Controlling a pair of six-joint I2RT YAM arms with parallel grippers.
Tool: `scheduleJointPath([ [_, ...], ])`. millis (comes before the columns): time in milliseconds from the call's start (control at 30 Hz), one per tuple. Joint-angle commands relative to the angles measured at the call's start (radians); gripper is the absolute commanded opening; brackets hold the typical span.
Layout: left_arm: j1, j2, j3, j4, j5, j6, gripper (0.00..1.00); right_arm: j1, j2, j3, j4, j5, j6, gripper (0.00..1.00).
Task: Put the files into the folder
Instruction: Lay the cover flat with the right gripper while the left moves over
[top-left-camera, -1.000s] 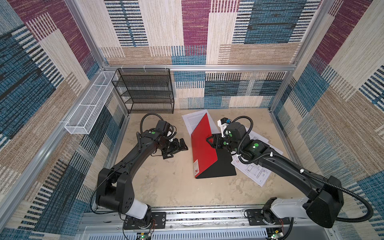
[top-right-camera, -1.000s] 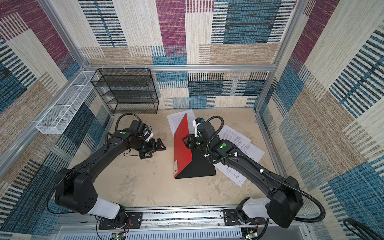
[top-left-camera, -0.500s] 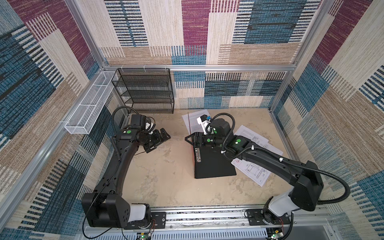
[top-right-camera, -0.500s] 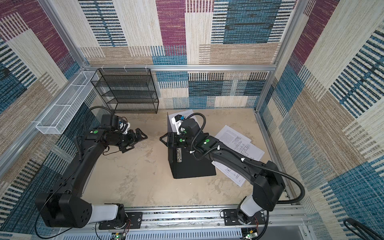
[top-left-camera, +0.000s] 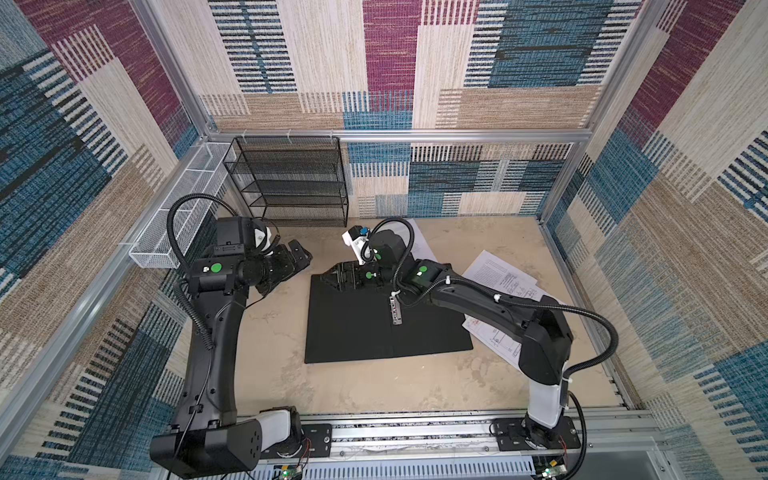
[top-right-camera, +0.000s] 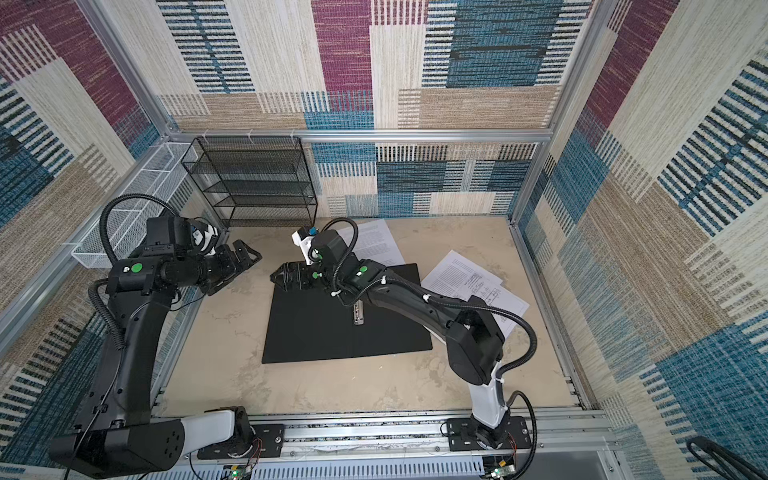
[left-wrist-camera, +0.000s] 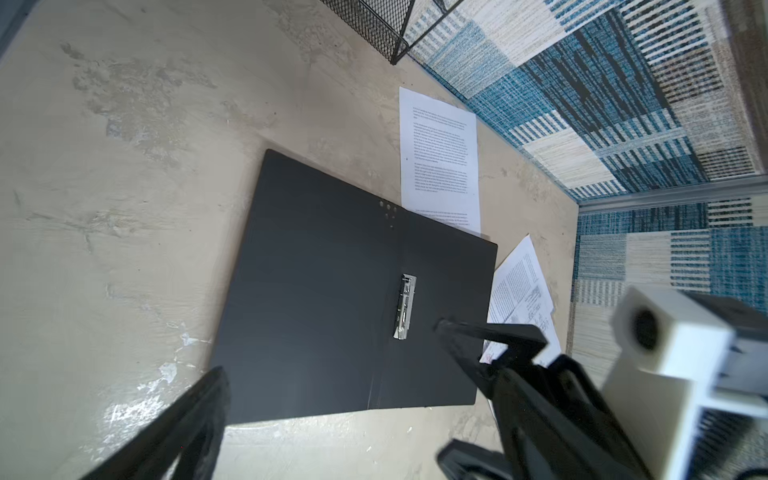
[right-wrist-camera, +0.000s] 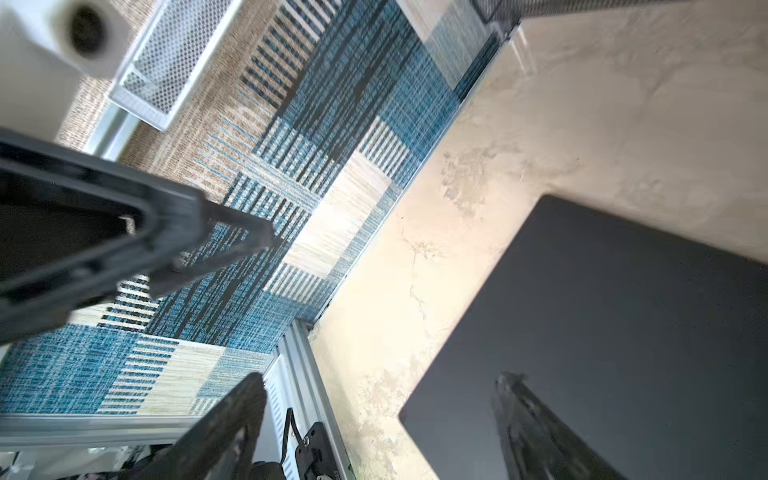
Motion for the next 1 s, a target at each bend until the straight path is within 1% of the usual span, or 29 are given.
scheduleJointPath([
  [0, -0.064, 0.030, -0.068, 0.012, 0.052, 0.033, 0.92, 0.003, -0.059, -0.048, -0.138, 0.125, -0.063, 0.84],
  [67, -0.138, 0.062, -0.148, 0.056, 0.056, 0.015, 0.89, 0.001, -0.096, -0.124, -0.183, 0.180, -0.065, 0.80],
  [133, -0.202, 0.098, -0.242, 0.128, 0.059, -0.028, 0.84, 0.002, -0.127, -0.211, -0.208, 0.245, -0.065, 0.69],
  [233, -0.261, 0.147, -0.349, 0.249, 0.077, -0.083, 0.81, 0.002, -0.129, -0.288, -0.246, 0.311, -0.060, 0.60],
  [267, -0.271, 0.165, -0.371, 0.279, 0.085, -0.093, 0.81, 0.002, -0.118, -0.297, -0.259, 0.317, -0.059, 0.59],
  [333, -0.279, 0.208, -0.410, 0.321, 0.081, -0.111, 0.77, 0.002, -0.095, -0.324, -0.263, 0.332, -0.056, 0.52],
  [500, -0.279, 0.315, -0.463, 0.388, 0.091, -0.133, 0.59, 0.002, -0.040, -0.332, -0.268, 0.376, -0.063, 0.41],
  [567, -0.279, 0.347, -0.478, 0.411, 0.096, -0.150, 0.55, 0.002, -0.016, -0.325, -0.279, 0.395, -0.066, 0.39],
  [633, -0.279, 0.373, -0.497, 0.438, 0.105, -0.179, 0.49, 0.002, 0.013, -0.311, -0.306, 0.425, -0.066, 0.33],
  [833, -0.280, 0.408, -0.565, 0.507, 0.054, -0.256, 0.36, 0.001, 0.035, -0.298, -0.346, 0.478, -0.071, 0.33],
  [967, -0.279, 0.450, -0.600, 0.520, 0.036, -0.274, 0.28, 0.001, 0.045, -0.305, -0.352, 0.462, -0.077, 0.32],
])
